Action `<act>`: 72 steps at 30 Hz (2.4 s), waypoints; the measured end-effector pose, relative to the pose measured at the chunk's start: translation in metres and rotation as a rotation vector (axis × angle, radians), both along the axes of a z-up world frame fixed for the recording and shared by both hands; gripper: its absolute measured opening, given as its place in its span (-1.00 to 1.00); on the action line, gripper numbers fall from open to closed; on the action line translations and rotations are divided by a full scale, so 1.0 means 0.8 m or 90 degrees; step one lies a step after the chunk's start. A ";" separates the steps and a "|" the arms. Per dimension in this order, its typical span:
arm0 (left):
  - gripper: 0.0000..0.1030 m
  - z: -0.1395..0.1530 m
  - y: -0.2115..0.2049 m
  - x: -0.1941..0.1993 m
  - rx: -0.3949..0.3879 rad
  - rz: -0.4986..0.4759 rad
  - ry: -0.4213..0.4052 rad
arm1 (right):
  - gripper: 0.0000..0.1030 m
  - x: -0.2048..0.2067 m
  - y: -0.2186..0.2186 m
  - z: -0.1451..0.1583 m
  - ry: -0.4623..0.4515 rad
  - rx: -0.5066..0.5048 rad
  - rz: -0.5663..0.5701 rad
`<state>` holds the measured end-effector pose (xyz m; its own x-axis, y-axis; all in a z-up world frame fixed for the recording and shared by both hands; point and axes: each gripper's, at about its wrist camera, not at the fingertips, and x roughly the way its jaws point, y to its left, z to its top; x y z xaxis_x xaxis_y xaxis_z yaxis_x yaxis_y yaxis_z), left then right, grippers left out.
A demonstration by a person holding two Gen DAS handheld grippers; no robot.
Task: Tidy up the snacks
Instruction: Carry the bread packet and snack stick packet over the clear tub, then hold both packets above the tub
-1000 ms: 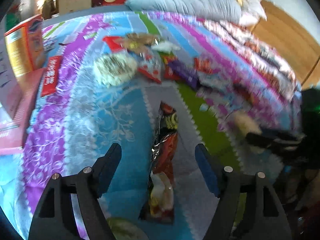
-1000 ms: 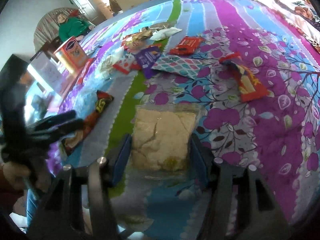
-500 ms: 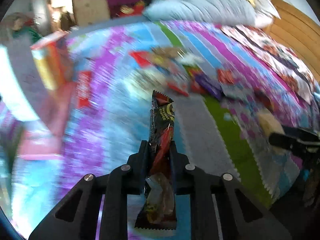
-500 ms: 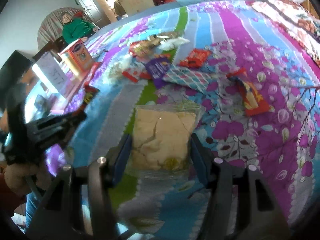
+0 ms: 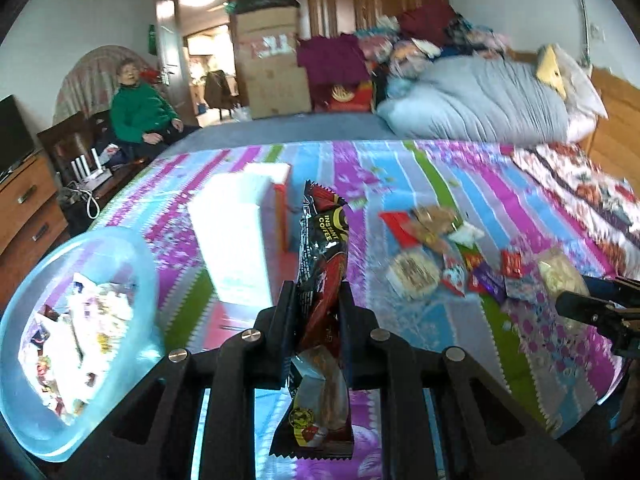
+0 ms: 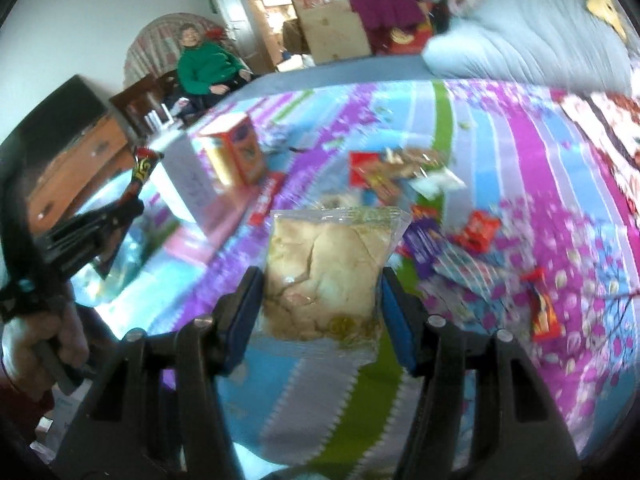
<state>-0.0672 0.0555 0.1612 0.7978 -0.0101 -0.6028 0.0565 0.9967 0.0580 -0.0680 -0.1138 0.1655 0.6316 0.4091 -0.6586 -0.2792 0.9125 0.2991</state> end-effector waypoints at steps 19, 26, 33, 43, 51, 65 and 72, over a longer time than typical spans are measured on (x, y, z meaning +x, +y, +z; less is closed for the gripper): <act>-0.63 0.071 0.183 -0.034 -0.058 0.154 -0.074 | 0.15 0.048 0.201 0.133 -0.106 0.023 0.177; -0.63 0.073 0.269 -0.039 -0.078 0.245 -0.063 | 0.15 0.067 0.304 0.157 -0.103 0.040 0.279; -0.63 0.053 0.365 -0.044 -0.112 0.355 -0.025 | 0.15 0.081 0.400 0.149 -0.066 0.037 0.358; -0.63 0.021 0.412 -0.050 -0.129 0.404 0.006 | 0.15 0.097 0.471 0.115 0.010 0.034 0.400; -0.63 0.013 0.422 -0.052 -0.132 0.407 0.014 | 0.15 0.099 0.486 0.111 0.023 0.030 0.403; -0.63 0.011 0.426 -0.050 -0.132 0.409 0.016 | 0.15 0.101 0.497 0.111 0.025 0.032 0.407; -0.63 0.009 0.425 -0.046 -0.130 0.409 0.016 | 0.15 0.102 0.494 0.112 0.026 0.034 0.403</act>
